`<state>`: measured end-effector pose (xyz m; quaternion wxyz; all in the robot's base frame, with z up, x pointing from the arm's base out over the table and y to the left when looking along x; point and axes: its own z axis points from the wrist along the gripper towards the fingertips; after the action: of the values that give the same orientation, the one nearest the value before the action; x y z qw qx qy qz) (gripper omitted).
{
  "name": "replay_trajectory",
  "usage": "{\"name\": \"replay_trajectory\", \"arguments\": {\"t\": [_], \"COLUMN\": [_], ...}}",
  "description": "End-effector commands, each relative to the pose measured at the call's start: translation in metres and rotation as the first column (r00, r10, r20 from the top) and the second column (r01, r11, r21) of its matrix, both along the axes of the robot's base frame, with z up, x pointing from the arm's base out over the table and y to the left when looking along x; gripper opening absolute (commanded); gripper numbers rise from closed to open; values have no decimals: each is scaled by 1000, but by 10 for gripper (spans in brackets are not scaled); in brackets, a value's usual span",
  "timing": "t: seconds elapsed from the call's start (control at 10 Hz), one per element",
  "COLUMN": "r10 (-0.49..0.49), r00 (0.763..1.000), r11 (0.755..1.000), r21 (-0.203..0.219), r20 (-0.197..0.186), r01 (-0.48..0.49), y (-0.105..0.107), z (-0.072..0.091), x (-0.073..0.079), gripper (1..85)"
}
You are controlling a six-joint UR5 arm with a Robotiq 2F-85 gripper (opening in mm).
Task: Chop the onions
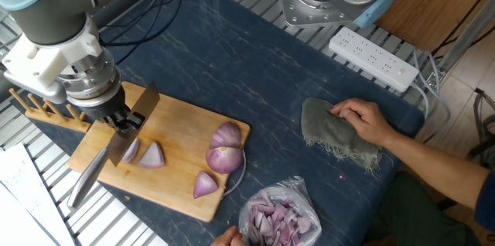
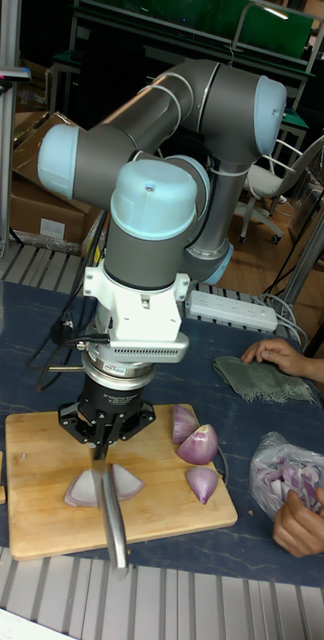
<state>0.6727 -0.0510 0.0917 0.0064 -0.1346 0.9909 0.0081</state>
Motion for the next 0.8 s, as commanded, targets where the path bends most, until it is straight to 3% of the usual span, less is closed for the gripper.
{"name": "replay_trajectory", "arguments": {"t": [0.0,0.4,0.7], "r10": [44,54,25], "r00": [999,997,998], "r11": [999,996,996], "r21": [-7,-75,-81], "r20": [2,46,60], "r01": [-44,-51,-20], "y": [-3,-17,-15], "z": [2,-2,2], "x": [0,16,16], "gripper": [10,10,10]}}
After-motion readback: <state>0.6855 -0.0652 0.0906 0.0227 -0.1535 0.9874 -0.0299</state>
